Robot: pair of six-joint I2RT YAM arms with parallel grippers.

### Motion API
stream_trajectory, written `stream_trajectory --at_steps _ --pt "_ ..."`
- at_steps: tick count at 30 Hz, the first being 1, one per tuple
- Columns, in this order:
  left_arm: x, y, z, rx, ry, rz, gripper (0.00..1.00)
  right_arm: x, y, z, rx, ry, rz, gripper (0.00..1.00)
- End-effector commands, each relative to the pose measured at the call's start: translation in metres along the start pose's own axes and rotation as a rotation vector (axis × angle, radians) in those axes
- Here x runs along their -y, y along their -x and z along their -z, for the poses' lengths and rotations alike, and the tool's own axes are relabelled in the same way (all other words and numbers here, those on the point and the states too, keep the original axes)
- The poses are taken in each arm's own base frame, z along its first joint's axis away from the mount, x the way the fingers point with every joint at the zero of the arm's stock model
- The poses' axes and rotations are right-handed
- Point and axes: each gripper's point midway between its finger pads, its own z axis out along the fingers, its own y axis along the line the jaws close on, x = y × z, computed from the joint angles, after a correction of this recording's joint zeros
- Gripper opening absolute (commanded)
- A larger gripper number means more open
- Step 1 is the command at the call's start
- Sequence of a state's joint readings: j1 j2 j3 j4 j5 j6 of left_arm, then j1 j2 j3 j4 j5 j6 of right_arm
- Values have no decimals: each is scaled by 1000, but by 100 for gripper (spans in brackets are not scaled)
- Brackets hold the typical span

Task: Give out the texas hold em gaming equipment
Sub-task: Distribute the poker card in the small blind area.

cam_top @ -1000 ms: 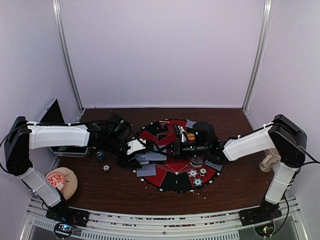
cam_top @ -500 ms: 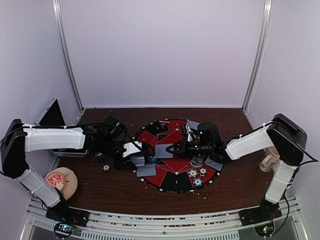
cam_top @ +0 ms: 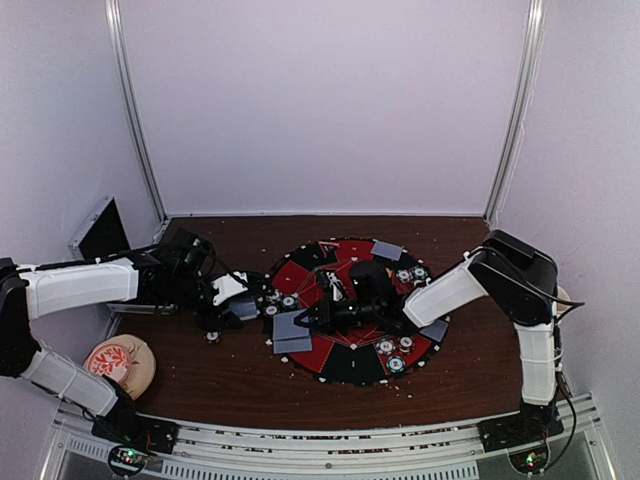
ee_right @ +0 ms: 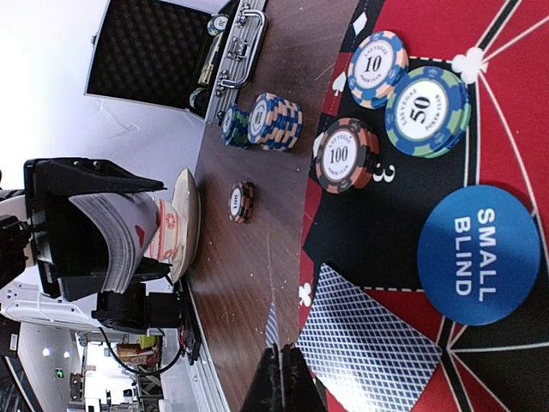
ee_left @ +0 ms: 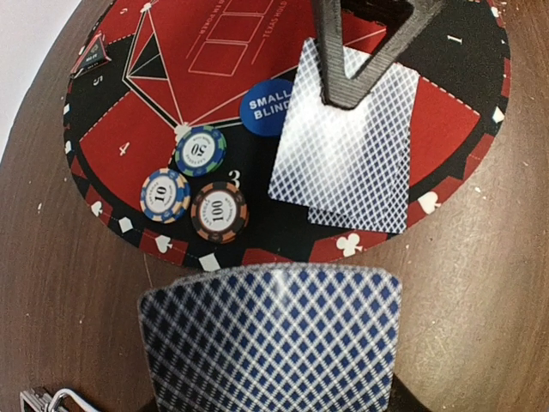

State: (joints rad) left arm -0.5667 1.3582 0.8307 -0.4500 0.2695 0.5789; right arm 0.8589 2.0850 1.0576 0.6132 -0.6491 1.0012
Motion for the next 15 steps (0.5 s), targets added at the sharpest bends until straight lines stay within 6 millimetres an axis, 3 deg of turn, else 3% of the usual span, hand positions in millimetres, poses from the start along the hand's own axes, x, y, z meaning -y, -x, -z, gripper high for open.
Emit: stream_trajectory --at_steps 1,15 --pt "-2 -5 5 19 11 -11 53 -7 2 -9 -5 37 5 0" --pt "-1 -5 6 37 2 -3 53 8 -13 -18 -44 -10 -6 0"
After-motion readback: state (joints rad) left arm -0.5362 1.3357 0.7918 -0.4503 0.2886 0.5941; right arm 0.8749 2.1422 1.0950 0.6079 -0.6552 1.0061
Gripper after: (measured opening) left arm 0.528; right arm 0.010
